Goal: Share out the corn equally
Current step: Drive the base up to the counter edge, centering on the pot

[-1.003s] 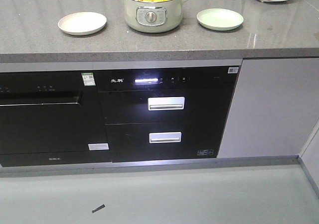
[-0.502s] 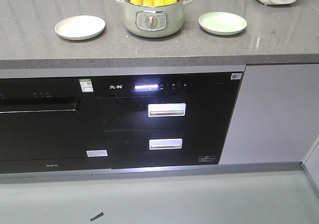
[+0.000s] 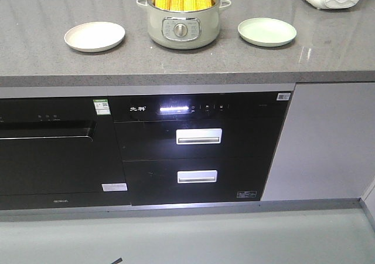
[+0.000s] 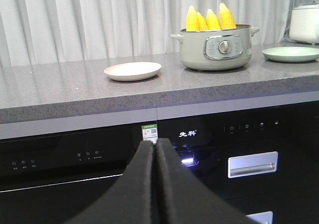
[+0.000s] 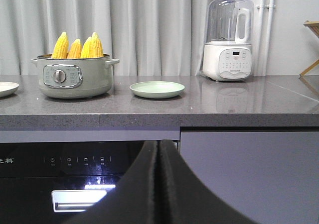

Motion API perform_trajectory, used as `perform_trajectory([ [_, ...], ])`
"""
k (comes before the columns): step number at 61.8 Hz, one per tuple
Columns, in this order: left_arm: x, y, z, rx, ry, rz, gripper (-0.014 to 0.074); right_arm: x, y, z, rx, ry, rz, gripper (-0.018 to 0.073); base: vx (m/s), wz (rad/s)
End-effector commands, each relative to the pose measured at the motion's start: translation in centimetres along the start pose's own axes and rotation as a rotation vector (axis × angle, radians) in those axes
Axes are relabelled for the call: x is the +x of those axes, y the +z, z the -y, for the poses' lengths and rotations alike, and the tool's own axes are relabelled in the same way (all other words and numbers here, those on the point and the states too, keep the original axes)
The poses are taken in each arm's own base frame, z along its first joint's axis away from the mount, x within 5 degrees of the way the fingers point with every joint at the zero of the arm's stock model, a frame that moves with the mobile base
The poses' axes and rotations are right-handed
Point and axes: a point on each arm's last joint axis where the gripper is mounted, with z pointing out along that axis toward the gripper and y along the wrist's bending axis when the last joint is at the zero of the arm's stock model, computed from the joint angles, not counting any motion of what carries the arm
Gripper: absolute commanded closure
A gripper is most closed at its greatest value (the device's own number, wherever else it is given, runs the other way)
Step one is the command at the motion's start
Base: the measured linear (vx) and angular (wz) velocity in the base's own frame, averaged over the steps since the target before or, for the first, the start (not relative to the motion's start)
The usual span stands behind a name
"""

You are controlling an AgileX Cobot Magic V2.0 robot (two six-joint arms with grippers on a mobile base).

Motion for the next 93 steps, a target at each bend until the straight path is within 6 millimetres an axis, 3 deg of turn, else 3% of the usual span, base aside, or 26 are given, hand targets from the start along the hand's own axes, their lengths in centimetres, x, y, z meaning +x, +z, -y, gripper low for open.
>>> perform_trajectory([
  [1,-0.68,-0.14,-0.10,-0.012,-0.004,0.089,0.0603,-0.40,-0.05,0.01,0.003,-0.018,0.070,0.0564,0.08,0.04],
  [93,-0.68,-0.14,-0.10,-0.012,-0.004,0.089,0.0603,-0.40,-0.05,0.01,0.003,-0.018,0.070,0.0564,0.10,0.03],
])
